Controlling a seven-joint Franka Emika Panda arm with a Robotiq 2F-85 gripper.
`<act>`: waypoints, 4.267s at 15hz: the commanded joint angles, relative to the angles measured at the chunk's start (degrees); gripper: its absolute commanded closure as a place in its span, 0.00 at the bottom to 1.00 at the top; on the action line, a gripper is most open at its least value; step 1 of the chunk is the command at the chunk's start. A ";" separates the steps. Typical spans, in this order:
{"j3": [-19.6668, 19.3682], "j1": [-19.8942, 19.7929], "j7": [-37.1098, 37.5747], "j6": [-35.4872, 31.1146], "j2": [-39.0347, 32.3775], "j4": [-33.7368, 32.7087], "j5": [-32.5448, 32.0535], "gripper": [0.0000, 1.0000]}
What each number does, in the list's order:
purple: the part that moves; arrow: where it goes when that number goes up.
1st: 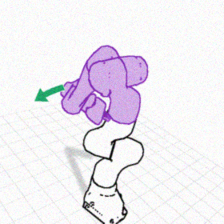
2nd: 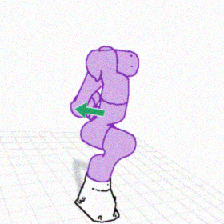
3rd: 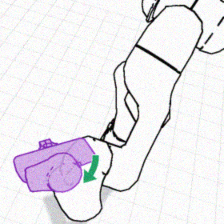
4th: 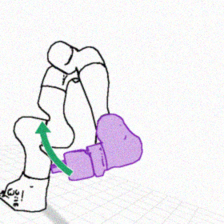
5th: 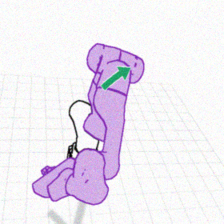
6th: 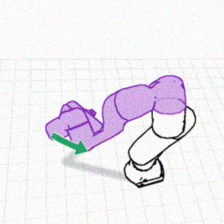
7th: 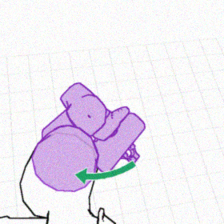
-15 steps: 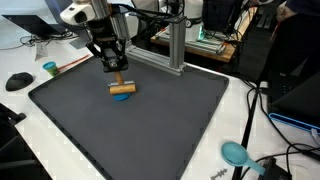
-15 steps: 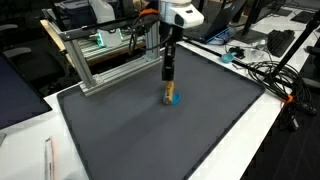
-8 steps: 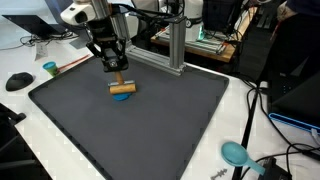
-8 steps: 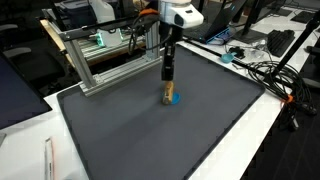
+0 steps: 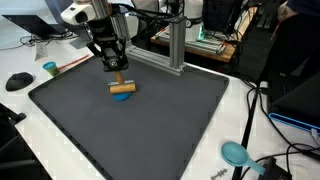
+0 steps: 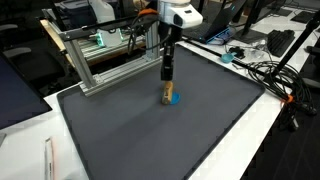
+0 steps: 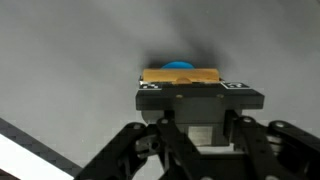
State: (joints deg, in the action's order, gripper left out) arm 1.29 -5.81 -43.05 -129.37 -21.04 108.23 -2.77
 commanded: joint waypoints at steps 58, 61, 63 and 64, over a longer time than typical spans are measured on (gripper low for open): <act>-7.46 7.35 83.09 7.72 -5.37 -12.21 5.78 0.78; -8.42 7.86 85.11 6.10 -6.77 -11.47 4.31 0.78; -8.63 7.97 85.41 5.84 -7.16 -11.10 4.02 0.78; -8.51 7.99 85.32 5.98 -7.15 -11.01 4.16 0.78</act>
State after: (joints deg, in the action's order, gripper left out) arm -6.29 1.10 40.43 -122.64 -28.36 95.83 2.83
